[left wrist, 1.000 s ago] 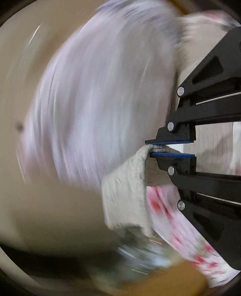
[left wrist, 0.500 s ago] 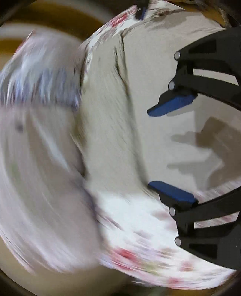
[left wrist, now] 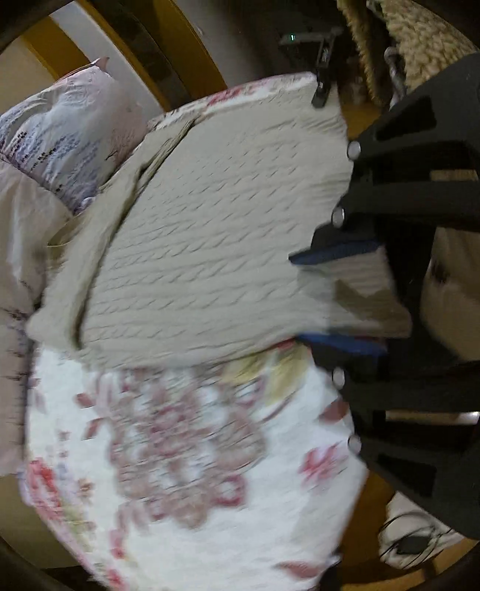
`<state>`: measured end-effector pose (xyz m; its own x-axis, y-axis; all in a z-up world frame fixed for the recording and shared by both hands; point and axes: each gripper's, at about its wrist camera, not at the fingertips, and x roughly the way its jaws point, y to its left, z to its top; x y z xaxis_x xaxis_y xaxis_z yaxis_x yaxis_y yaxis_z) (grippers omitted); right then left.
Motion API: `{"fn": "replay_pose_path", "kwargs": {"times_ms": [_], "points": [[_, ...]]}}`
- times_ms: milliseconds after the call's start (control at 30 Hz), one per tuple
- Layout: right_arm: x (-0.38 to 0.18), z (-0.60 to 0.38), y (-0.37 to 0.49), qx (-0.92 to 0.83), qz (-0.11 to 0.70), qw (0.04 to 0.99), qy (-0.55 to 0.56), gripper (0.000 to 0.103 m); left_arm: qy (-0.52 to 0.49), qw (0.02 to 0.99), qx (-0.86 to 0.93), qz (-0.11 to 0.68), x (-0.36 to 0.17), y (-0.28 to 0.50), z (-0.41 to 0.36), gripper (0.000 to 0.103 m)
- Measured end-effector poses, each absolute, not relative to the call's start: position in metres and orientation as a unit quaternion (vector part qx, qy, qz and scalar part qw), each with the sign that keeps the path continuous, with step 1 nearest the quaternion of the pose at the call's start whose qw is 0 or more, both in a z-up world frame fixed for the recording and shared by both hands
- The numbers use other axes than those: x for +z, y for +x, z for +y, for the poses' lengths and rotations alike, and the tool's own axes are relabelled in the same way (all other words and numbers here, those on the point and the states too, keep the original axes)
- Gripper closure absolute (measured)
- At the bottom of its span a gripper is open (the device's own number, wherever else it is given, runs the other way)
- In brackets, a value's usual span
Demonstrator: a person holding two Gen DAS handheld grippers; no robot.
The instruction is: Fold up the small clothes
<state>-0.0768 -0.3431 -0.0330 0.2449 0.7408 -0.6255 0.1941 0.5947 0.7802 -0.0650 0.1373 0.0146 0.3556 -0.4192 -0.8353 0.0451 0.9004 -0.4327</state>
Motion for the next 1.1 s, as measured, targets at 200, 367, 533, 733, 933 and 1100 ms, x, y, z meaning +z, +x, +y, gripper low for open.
{"fn": "replay_pose_path", "kwargs": {"times_ms": [200, 367, 533, 733, 933, 1100], "points": [[0.005, -0.361, -0.030, 0.223, 0.487, 0.724, 0.434, 0.095, -0.200, 0.805, -0.199, 0.522, 0.035, -0.030, 0.131, 0.097], [0.046, -0.381, 0.072, 0.223, 0.374, 0.775, 0.458, 0.095, -0.189, 0.872, -0.189, 0.411, 0.092, 0.084, 0.147, 0.096], [0.030, -0.389, 0.163, 0.120, 0.367, 0.791, 0.475, 0.038, -0.186, 0.887, -0.117, 0.406, 0.094, 0.182, 0.147, 0.041], [0.020, -0.391, 0.143, 0.087, 0.388, 0.797, 0.455, 0.022, -0.203, 0.867, -0.074, 0.448, 0.058, 0.174, 0.179, 0.024], [0.002, -0.406, 0.134, 0.084, 0.399, 0.773, 0.486, 0.023, -0.234, 0.831, -0.105, 0.493, 0.012, 0.181, 0.162, 0.042], [0.003, -0.402, 0.141, 0.103, 0.416, 0.779, 0.458, 0.022, -0.330, 0.805, -0.116, 0.478, 0.006, 0.191, 0.157, 0.087]]}}
